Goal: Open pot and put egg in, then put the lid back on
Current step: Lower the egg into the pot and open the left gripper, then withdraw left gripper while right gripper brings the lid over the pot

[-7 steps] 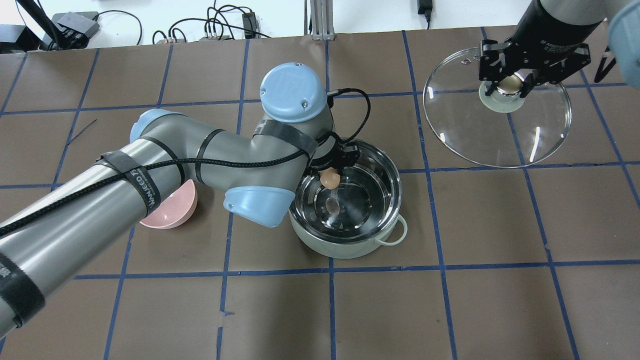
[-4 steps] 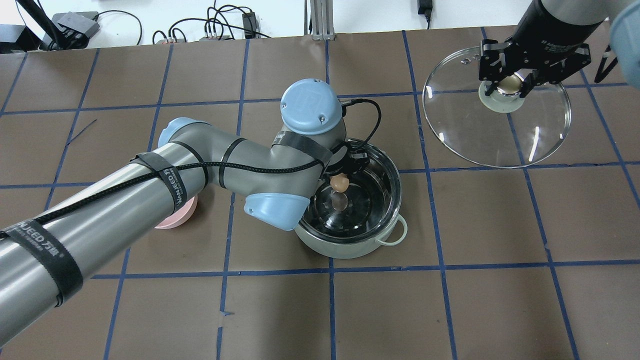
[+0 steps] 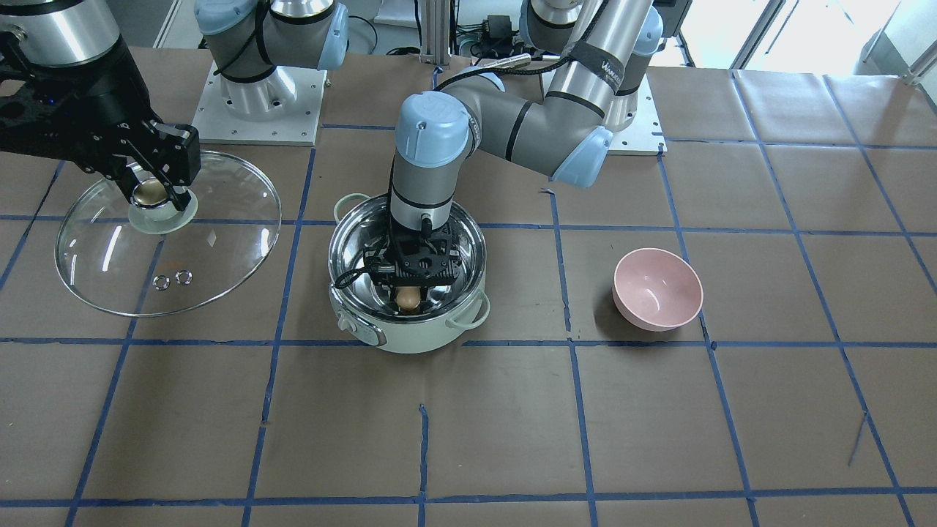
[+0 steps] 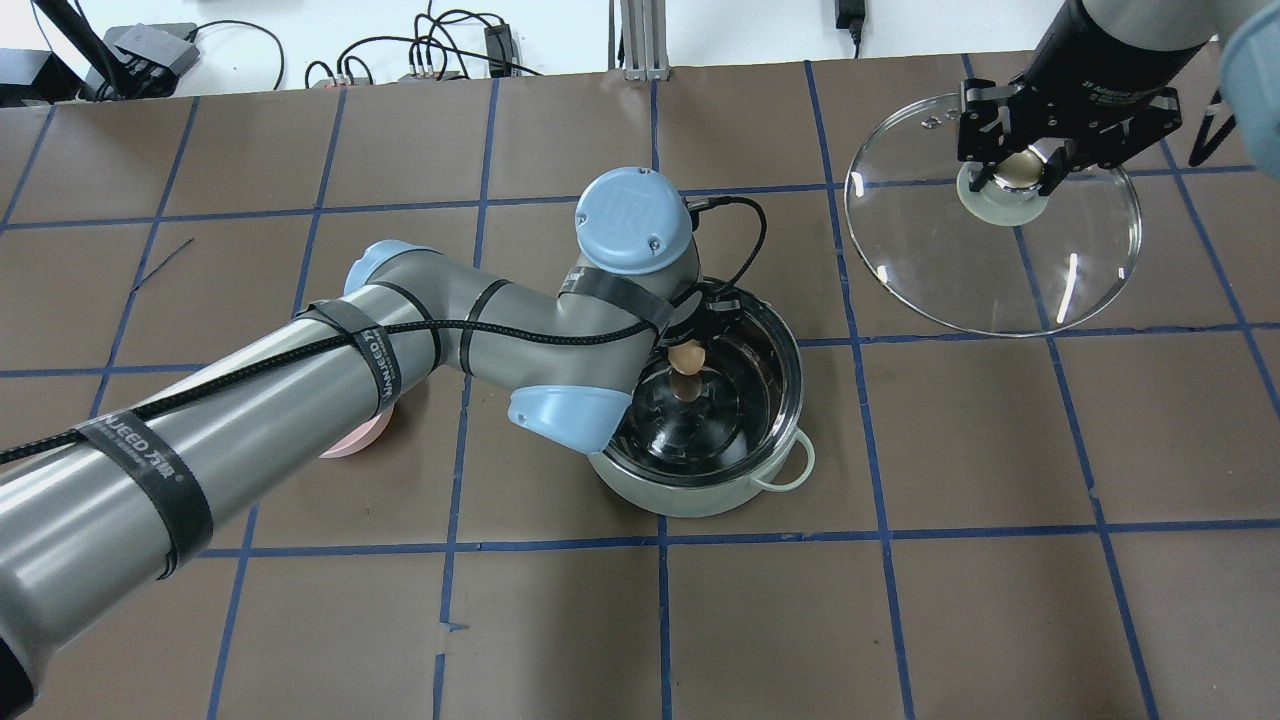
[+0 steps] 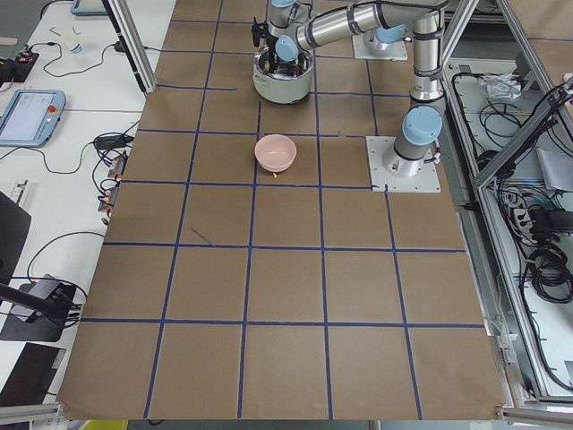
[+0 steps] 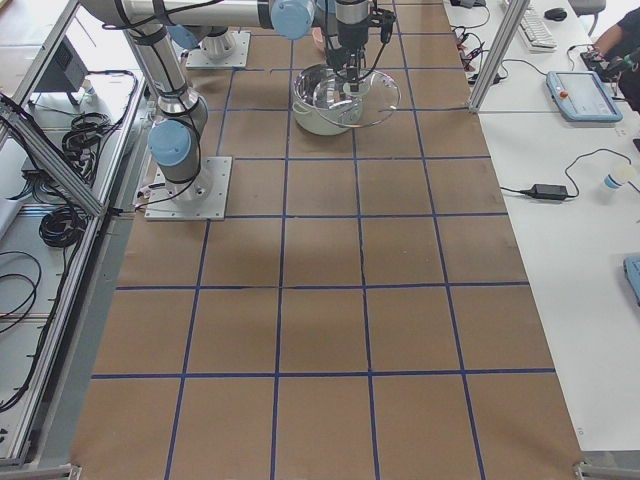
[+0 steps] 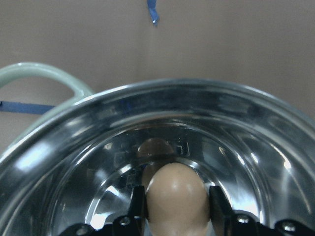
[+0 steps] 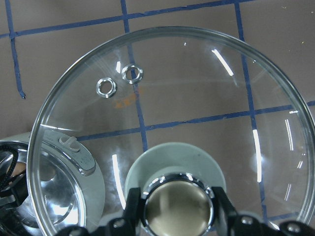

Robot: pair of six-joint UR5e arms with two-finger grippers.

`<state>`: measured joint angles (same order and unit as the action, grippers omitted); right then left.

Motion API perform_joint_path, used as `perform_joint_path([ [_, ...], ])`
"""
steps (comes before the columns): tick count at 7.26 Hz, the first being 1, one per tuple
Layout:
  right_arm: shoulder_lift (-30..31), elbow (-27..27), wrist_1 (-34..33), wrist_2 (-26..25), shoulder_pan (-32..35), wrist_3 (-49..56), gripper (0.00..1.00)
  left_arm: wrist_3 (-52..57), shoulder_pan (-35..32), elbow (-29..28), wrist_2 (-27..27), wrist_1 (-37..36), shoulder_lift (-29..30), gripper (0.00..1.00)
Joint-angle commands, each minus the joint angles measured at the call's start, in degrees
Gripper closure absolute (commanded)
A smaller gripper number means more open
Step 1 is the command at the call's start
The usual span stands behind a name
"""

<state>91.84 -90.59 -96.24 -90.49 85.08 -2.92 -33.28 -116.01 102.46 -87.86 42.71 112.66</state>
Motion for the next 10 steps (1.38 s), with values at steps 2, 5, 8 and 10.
perform_joint_path([
  [2, 0.1, 0.0, -0.1, 0.3, 0.1, -0.1, 0.63, 0.4, 0.2, -0.5, -0.1, -0.8, 0.5, 0.22],
  [5, 0.2, 0.0, 0.0, 0.3, 0.1, -0.2, 0.64, 1.1, 4.2, -1.6, 0.6, 4.4, -5.5, 0.08],
  [8, 1.4, 0.1, 0.1, 2.0, 2.9, -1.2, 0.65, 7.4, 10.9, -1.7, 3.8, 19.3, -15.4, 0.08],
  [10, 0.8, -0.6, -0.8, 2.0, 10.0, -12.6, 0.66, 15.0, 14.7, -2.6, 3.6, 30.1, -21.9, 0.08],
])
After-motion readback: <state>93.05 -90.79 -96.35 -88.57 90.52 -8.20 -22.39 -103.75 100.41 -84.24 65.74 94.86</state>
